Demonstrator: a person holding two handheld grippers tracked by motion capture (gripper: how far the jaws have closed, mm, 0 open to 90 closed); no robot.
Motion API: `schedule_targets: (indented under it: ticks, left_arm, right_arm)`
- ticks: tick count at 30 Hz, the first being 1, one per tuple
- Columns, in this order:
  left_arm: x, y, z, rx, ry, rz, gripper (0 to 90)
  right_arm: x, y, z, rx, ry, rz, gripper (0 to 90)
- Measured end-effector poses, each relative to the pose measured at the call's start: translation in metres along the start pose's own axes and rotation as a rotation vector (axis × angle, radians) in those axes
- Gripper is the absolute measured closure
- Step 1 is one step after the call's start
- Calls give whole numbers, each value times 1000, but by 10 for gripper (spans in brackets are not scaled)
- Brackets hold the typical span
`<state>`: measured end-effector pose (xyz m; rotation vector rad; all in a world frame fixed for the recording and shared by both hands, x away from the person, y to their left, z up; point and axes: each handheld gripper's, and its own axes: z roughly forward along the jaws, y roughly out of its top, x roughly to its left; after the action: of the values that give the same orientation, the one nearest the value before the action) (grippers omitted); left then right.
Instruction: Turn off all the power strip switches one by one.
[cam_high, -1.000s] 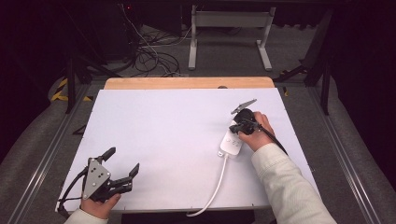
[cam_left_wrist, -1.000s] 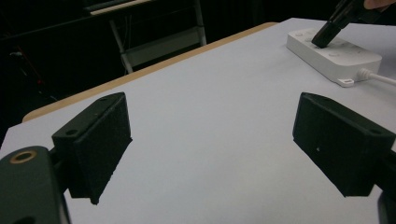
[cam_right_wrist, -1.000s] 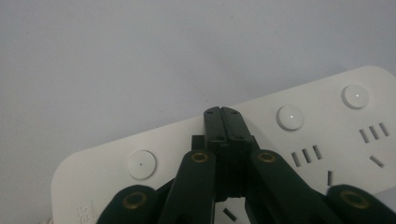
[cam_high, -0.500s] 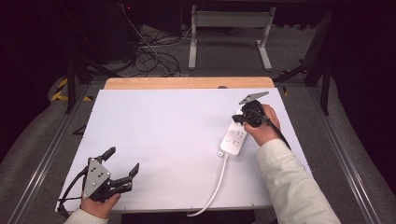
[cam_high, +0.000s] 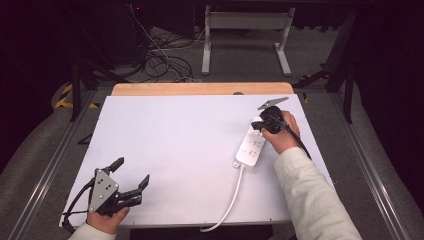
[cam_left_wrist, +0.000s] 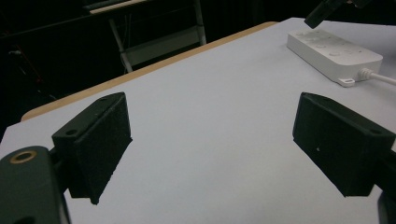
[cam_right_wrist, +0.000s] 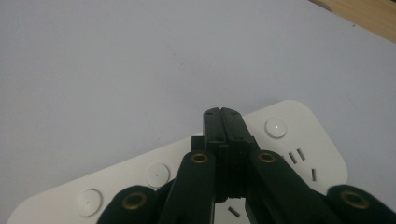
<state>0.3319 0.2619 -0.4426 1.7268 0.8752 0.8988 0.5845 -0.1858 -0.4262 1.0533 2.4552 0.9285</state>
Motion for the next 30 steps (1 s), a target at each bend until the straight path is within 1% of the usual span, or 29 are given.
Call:
schedule_targets:
  ticks: [2, 6, 8, 11, 18, 19, 23, 25, 28, 30]
  left_arm:
    - [0, 0, 0, 0, 0, -4, 121]
    - [0, 0, 0, -1, 3, -1, 121]
    - [0, 0, 0, -1, 3, -2, 121]
    - [0, 0, 0, 2, 1, 2, 121]
    - [0, 0, 0, 1, 2, 2, 121]
    - [0, 0, 0, 2, 0, 2, 121]
    - [0, 0, 0, 0, 4, 0, 121]
    - [0, 0, -1, 1, 4, 8, 121]
    - [0, 0, -1, 2, 3, 5, 121]
    - [0, 0, -1, 1, 4, 11, 121]
  right_arm:
    - [-2, -1, 3, 4, 1, 10, 900]
    - [-5, -3, 10, 31, 1, 14, 900]
    - [-5, -4, 11, 36, -3, 8, 900]
    - [-5, -4, 11, 31, 3, 14, 900]
    - [-4, -6, 16, 53, 0, 8, 900]
    - [-4, -6, 16, 52, 2, 15, 900]
    - [-5, -7, 16, 46, 5, 21, 900]
    - [-5, -8, 17, 48, 5, 26, 900]
    - [-4, -8, 17, 50, 3, 23, 900]
    - [-4, -8, 18, 51, 2, 23, 900]
